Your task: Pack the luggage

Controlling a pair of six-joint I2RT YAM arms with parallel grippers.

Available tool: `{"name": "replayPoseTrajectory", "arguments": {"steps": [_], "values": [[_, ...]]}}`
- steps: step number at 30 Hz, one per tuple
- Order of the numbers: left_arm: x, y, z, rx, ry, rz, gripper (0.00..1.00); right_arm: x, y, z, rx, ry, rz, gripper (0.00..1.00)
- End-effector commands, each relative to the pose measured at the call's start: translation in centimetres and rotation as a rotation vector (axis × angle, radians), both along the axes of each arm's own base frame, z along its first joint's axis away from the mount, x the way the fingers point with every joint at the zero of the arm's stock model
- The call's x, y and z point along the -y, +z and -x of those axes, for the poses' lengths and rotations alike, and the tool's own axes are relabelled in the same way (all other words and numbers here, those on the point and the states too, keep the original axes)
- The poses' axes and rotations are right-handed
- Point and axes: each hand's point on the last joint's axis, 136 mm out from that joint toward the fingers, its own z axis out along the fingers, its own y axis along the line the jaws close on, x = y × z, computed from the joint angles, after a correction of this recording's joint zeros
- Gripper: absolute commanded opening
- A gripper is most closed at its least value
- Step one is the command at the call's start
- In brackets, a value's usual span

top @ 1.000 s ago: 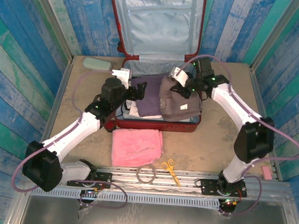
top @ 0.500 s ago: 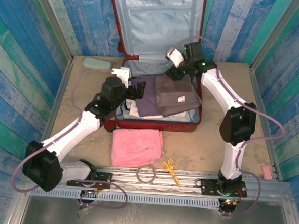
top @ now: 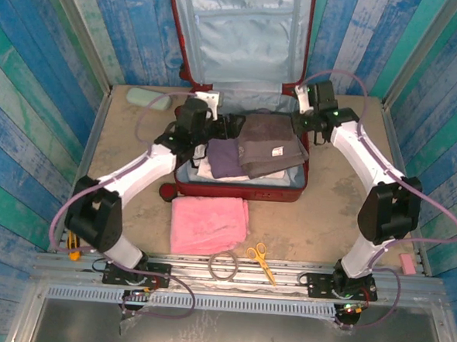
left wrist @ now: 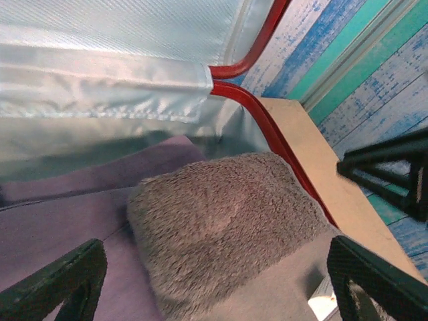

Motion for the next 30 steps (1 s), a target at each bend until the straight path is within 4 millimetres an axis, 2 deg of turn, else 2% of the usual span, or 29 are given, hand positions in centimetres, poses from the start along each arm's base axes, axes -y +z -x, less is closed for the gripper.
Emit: {"name": "replayPoseTrajectory", "arguments": {"steps": [1,6,7,11,14,16,18,23,26,28,30], "values": [[2.8,-1.5,-1.3,-0.067,-0.073,0.024,0.86,1.7,-3.5,2.4,-0.126,-0.094,0.060,0.20],[5.0,-3.7,-4.0,-0.147,-0.079,0.039,0.82,0.8,-6.0,4.4,-0.185,-0.066,0.176,0.16],[5.4,-3.9,-4.5,-0.158,-0.079,0.044,0.81,0.6,-6.6,4.7,-0.202,-0.067,0.176,0.15],[6.9,-7.1,-6.2,-0.245,-0.087,0.032,0.75,-0.8,-8.5,6.2,-0.257,-0.068,0.120,0.06],[8.0,-9.8,-6.4,-0.295,-0.092,-0.022,0.74,-2.1,-10.0,7.3,-0.286,-0.062,0.074,0.06],[8.5,-11.8,-6.2,-0.329,-0.094,-0.048,0.73,-2.0,-11.0,7.9,-0.296,-0.091,0.061,0.06],[8.4,-13.7,-6.0,-0.362,-0.082,-0.069,0.72,-1.6,-11.9,8.3,-0.282,-0.125,0.041,0.07],[7.7,-16.6,-5.9,-0.392,-0.052,-0.108,0.71,-1.4,-13.9,8.1,-0.230,-0.155,-0.016,0.13],[7.1,-17.7,-5.9,-0.393,-0.026,-0.132,0.68,-1.1,-13.9,7.4,-0.199,-0.156,0.002,0.18],[6.7,-17.3,-6.0,-0.370,-0.009,-0.133,0.68,-1.0,-12.7,6.9,-0.154,-0.142,0.017,0.24],[6.2,-16.0,-6.1,-0.332,0.012,-0.133,0.68,-0.1,-10.7,6.3,-0.093,-0.159,0.046,0.29]]}}
